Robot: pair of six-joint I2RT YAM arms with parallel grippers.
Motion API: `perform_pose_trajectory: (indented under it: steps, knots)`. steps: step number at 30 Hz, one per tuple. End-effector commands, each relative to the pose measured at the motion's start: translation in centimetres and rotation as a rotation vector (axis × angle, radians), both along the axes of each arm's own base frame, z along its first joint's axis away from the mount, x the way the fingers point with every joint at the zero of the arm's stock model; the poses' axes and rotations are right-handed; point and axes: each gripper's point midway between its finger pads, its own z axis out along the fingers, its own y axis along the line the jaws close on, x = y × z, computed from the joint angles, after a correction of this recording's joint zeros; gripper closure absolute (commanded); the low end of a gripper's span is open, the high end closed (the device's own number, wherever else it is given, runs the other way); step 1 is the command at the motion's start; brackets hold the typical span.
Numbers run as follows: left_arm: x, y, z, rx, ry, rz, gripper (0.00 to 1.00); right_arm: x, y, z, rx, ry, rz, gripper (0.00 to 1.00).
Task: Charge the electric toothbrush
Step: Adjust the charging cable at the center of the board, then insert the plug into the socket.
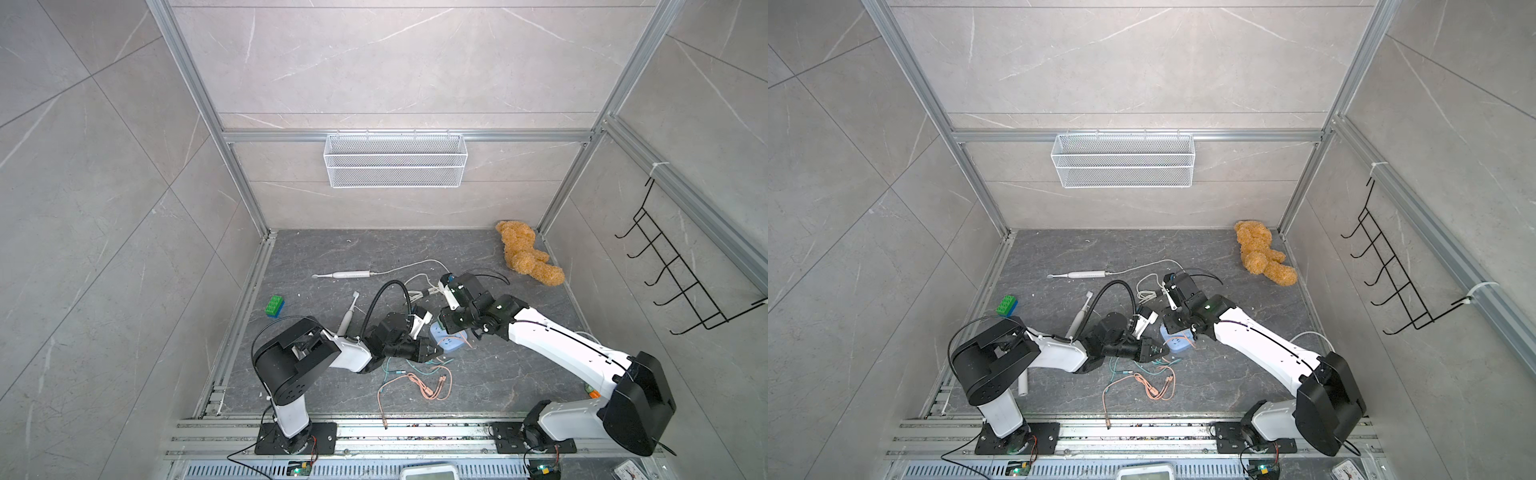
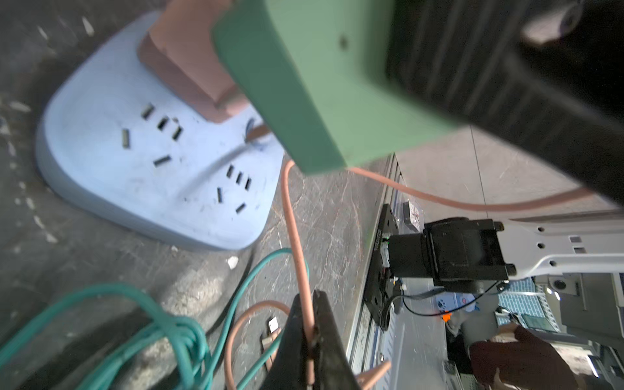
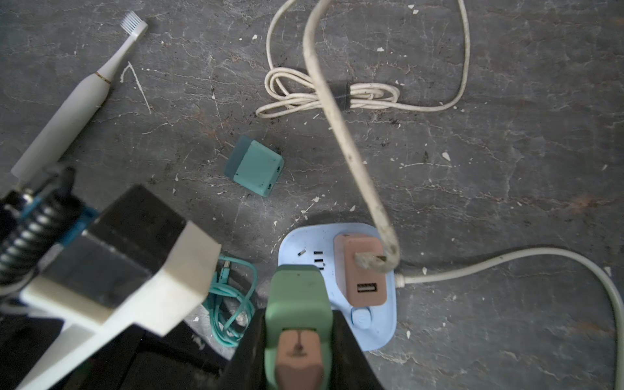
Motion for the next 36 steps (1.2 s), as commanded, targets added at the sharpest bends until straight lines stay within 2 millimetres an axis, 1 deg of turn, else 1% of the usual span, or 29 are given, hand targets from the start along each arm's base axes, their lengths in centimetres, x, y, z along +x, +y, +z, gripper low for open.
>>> perform_pose_trajectory:
  steps: [1,5,8,13,20,24,29,31,34,36]
  knots:
    - [-1.9,0.9,0.5,0.000,0.013,-0.066,1.00,0.8,-0.1,-1.3,-0.038,-0.011,-0.017,1.00]
    - [-2.1,1.8,-0.4,0.029,0.025,-0.048,1.00,1.3,-0.4,-2.2,-0.069,-0.015,-0.028,1.00]
    - [-1.9,1.7,-0.8,0.042,0.036,-0.044,1.00,1.5,-0.3,-2.8,-0.081,-0.016,-0.025,1.00]
    - [-1.7,1.6,-1.1,0.052,0.045,-0.036,1.00,1.6,-1.0,-4.1,-0.142,0.009,-0.033,1.00]
    - [-1.4,1.7,-1.4,0.061,0.050,-0.029,1.00,2.1,-0.4,-4.3,-0.121,-0.006,-0.045,1.00]
    - [-1.4,1.7,-1.4,0.061,0.050,-0.028,1.00,2.4,-0.7,-4.1,-0.133,-0.024,-0.077,1.00]
    - [-1.4,1.7,-1.4,0.061,0.050,-0.027,1.00,2.0,-1.2,-5.2,-0.185,0.025,-0.089,1.00]
    - [-1.4,1.8,-1.4,0.060,0.050,-0.027,1.00,1.7,-1.4,-5.1,-0.187,0.037,-0.106,1.00]
    - [-1.3,1.8,-1.3,0.060,0.047,-0.024,1.00,1.4,-1.1,-4.7,-0.154,0.060,-0.115,1.00]
    - [-1.3,1.8,-1.3,0.059,0.048,-0.025,1.00,1.3,-0.9,-4.9,-0.152,0.068,-0.113,1.00]
